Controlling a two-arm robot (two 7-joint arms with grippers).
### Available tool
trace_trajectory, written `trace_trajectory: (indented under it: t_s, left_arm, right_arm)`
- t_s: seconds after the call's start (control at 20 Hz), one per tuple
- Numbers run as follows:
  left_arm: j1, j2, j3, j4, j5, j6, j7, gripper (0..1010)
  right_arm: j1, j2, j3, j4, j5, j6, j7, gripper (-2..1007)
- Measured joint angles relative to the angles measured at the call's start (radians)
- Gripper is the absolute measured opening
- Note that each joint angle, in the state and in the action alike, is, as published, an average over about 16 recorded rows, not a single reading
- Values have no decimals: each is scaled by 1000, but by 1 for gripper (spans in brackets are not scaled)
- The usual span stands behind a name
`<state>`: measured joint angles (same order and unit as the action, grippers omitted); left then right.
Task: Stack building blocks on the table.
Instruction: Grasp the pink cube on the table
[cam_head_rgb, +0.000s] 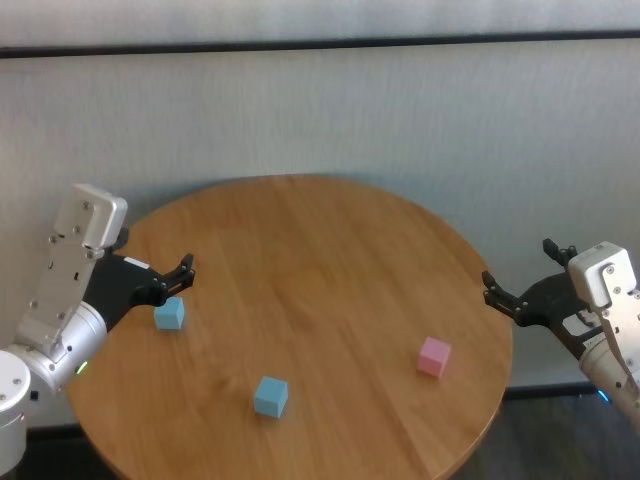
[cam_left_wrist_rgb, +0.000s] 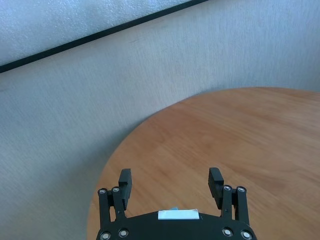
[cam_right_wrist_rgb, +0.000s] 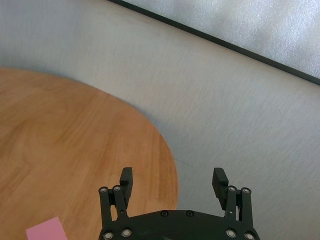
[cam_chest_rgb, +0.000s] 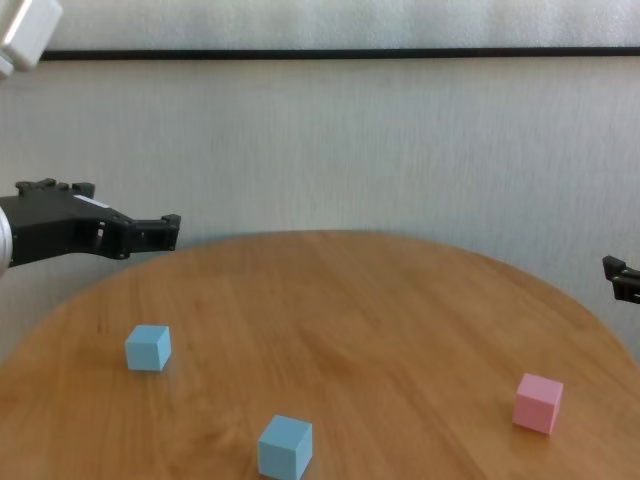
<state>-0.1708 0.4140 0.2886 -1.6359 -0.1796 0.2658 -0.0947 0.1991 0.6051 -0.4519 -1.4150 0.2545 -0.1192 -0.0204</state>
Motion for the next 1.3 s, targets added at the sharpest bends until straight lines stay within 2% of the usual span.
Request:
trace_trajectory:
  t_s: [0.2, 0.35, 0.75, 1.05, 1.3]
  left_arm:
    - [-2, 0, 2, 1, 0, 0, -2, 1003]
    - [-5, 1, 6, 3, 0, 2, -4, 1003]
    - [-9, 2, 11, 7, -1, 6, -6, 1003]
    - [-11, 3, 13, 8, -2, 7, -8, 1003]
    - [-12, 3, 14, 8, -2, 8, -8, 1003]
  right_arm:
    - [-3, 4, -4, -17, 7, 9, 31, 1005]
    - [-7, 10, -10, -33, 18, 24, 70, 1004]
    - [-2, 30, -38, -70, 51, 87, 221, 1004]
    - [20, 38, -55, -57, 73, 139, 324, 1004]
    - [41, 37, -56, -32, 96, 175, 393, 1005]
